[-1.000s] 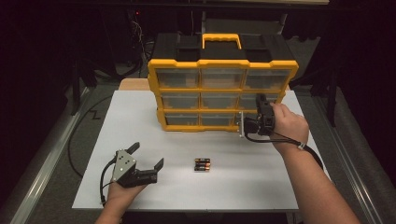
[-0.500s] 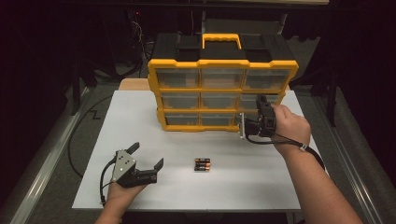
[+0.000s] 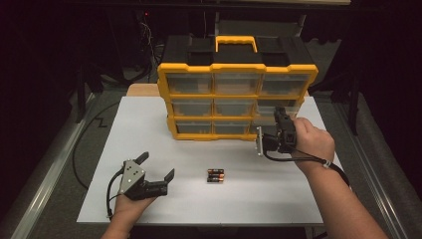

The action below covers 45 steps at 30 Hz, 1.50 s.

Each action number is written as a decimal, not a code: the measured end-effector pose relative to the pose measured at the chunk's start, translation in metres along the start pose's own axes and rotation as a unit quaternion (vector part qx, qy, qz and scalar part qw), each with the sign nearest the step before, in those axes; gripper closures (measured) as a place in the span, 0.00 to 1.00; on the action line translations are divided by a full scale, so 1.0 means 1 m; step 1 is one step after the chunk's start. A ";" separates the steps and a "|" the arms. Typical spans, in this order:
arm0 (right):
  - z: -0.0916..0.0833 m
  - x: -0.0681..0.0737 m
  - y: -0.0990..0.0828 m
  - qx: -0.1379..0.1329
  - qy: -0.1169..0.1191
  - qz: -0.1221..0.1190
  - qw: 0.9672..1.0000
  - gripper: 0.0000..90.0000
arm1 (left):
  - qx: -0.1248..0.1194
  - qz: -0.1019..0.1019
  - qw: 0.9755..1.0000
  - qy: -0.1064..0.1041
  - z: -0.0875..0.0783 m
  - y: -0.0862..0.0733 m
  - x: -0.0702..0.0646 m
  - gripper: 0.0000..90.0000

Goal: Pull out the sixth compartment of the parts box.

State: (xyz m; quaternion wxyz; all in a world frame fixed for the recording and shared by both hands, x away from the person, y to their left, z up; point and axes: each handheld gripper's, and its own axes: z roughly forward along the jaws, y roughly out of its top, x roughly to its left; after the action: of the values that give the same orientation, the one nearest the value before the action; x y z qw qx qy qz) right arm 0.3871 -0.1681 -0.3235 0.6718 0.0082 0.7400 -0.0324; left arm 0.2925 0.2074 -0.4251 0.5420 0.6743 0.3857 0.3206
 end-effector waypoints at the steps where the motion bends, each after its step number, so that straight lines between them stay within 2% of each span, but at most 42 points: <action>1: -0.001 0.000 0.000 -0.001 -0.001 0.000 1.000 0.89 | 0.000 0.000 1.000 0.000 0.000 0.000 0.000 0.01; 16: -0.018 0.002 -0.003 -0.005 0.001 -0.003 1.000 0.89 | 0.001 0.002 1.000 -0.001 0.000 0.000 -0.001 0.01; 45: -0.040 0.004 -0.007 -0.007 0.005 -0.008 1.000 0.89 | 0.004 0.005 1.000 -0.001 0.001 -0.001 -0.001 0.01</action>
State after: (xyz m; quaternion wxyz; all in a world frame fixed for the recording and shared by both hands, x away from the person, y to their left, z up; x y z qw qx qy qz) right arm 0.3462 -0.1725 -0.3236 0.6675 -0.0026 0.7439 -0.0322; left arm 0.2926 0.2061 -0.4257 0.5382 0.6787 0.3833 0.3206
